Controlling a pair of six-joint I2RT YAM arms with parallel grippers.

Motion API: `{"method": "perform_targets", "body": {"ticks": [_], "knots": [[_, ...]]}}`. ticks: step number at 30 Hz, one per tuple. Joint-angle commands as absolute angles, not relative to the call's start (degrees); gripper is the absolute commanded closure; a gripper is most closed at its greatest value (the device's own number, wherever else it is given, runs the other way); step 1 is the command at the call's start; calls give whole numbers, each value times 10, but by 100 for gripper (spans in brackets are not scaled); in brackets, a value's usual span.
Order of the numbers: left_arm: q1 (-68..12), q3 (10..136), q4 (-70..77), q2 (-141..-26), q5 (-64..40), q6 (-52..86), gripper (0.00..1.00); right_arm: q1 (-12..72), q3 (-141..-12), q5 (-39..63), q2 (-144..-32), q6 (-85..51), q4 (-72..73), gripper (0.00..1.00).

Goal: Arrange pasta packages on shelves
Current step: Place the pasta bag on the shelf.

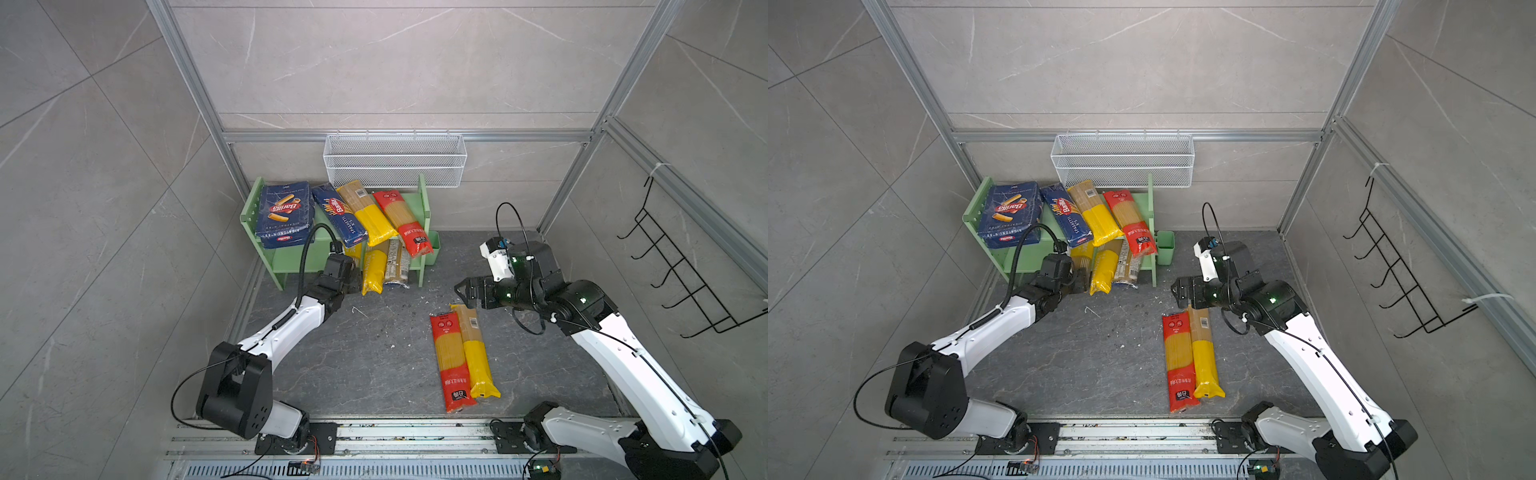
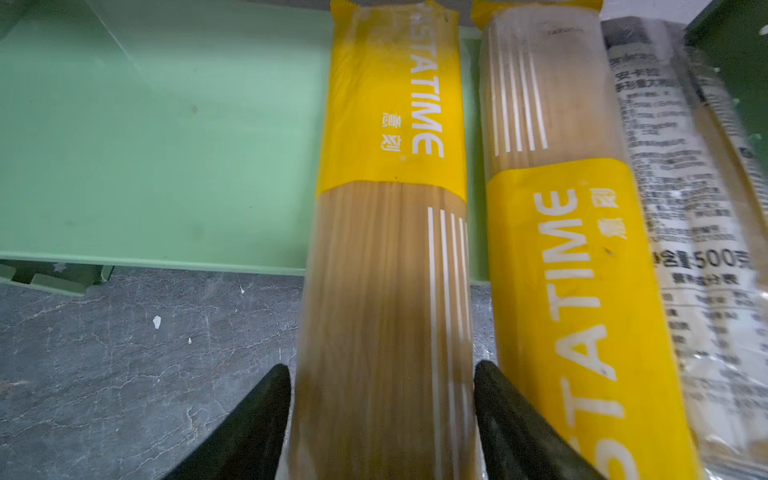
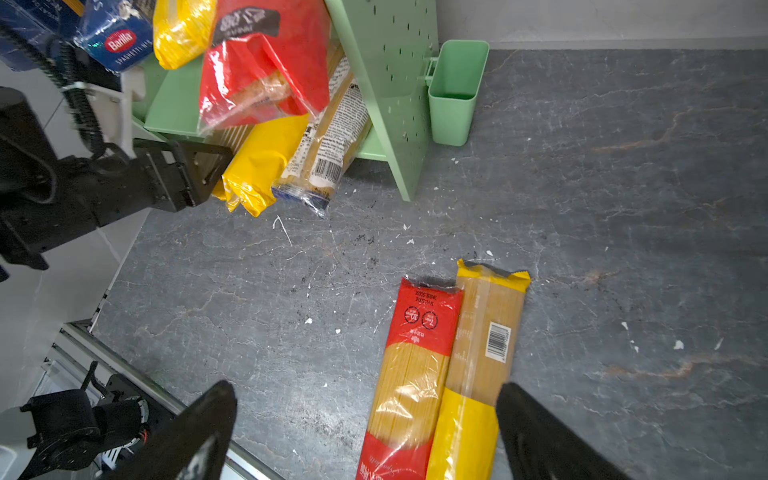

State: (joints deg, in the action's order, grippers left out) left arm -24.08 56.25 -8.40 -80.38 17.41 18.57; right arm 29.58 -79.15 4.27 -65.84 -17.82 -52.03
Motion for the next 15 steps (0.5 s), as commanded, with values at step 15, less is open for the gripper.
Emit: {"method": "perform_targets", "body": {"ticks": [15], "knots": [[-454,479,-276,-566,352,302,19,461,-545,-54,-609,-340,-483,0]]}}
